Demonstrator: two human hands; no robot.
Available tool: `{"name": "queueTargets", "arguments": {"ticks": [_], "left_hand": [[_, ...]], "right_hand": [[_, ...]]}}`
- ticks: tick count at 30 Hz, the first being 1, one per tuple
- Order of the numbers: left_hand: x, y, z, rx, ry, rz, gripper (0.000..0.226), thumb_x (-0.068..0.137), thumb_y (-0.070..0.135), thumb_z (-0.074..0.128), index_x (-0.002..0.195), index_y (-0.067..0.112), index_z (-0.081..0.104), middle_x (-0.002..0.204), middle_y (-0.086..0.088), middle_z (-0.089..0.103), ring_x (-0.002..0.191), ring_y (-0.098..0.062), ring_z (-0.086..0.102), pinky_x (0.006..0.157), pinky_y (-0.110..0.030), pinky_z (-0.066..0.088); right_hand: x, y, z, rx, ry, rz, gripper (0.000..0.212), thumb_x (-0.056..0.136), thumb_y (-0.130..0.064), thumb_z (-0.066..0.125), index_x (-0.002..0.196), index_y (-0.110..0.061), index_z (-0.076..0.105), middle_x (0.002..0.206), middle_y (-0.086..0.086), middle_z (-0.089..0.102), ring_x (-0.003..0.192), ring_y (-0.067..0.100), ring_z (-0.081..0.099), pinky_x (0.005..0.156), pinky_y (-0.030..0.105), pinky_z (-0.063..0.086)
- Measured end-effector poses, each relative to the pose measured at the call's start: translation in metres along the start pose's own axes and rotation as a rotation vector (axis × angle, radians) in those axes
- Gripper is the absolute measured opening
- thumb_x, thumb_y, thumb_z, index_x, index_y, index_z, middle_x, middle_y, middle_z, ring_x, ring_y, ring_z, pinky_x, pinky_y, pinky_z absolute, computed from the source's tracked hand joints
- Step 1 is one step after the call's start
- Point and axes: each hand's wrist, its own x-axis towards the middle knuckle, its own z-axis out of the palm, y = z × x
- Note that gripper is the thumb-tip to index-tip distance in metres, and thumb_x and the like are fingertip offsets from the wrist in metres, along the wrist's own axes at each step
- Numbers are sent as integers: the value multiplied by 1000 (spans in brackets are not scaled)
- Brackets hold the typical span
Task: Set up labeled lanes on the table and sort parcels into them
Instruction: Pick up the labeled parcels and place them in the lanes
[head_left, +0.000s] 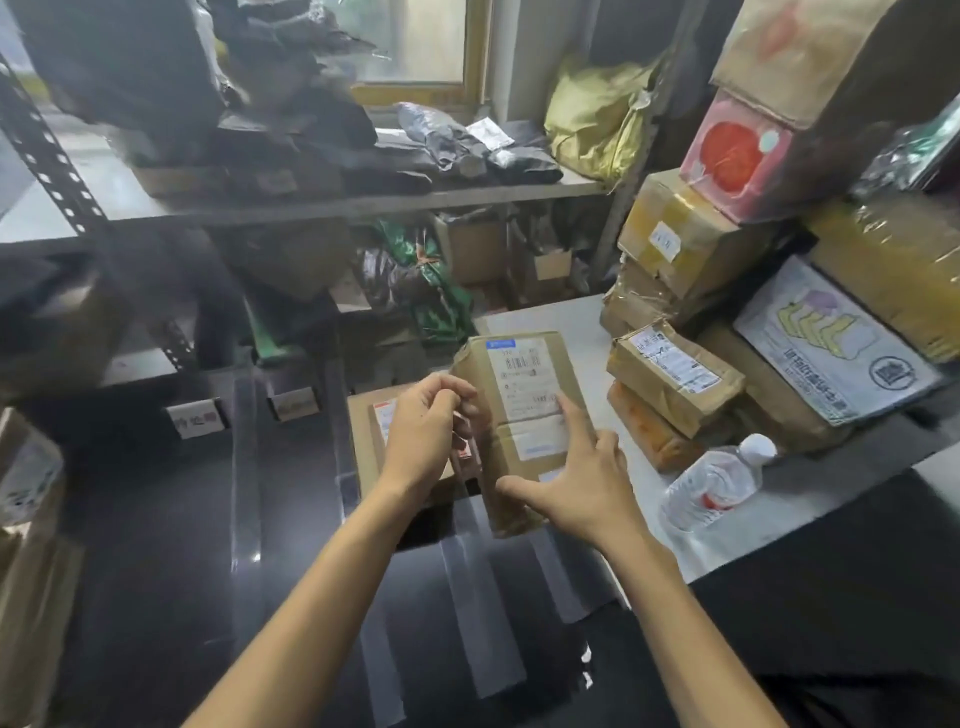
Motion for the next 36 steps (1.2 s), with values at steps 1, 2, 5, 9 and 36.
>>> {"name": "queueTargets", "arguments": {"ticks": [1, 2, 5, 9, 36], "left_hand": [[3, -11, 3, 20, 5, -41, 32, 96, -7, 36, 83, 6, 62, 70, -4, 61, 53, -13, 53, 45, -17, 42], [5, -22, 5, 33, 12, -83, 32, 97, -6, 36, 84, 7, 62, 73, -6, 61, 52, -11, 53, 44, -17, 43], [10, -46, 17, 52, 74, -179, 30, 97, -3, 37, 87, 9, 63, 76, -4, 62, 53, -7, 54, 47, -17, 45], [2, -79, 41, 59, 177, -261, 29, 96, -1, 38, 89, 10, 64, 77, -5, 65, 59, -13, 57, 53, -21, 47], [7, -117, 42, 73, 192, -390, 31, 96, -1, 40, 88, 12, 67, 80, -6, 65, 69, -17, 54, 63, -28, 45]], "right_hand": [[1, 9, 7, -16, -38, 30, 118, 69, -68, 76, 157, -44, 1, 140, 12, 31, 133, 34, 36, 109, 49, 37], [1, 17, 14, -41, -74, 50, 117, 71, -69, 74, 157, -43, -1, 141, 12, 29, 133, 34, 35, 108, 48, 37], [6, 39, 32, -83, -142, 65, 114, 76, -69, 71, 156, -41, -5, 145, 14, 23, 135, 34, 32, 109, 48, 37], [8, 64, 52, -176, -187, 62, 114, 74, -74, 65, 156, -41, -8, 144, 14, 20, 130, 32, 34, 106, 48, 37], [27, 87, 140, -375, -156, 131, 103, 81, -71, 56, 159, -28, 5, 151, 24, 15, 137, 38, 23, 116, 47, 21]]}}
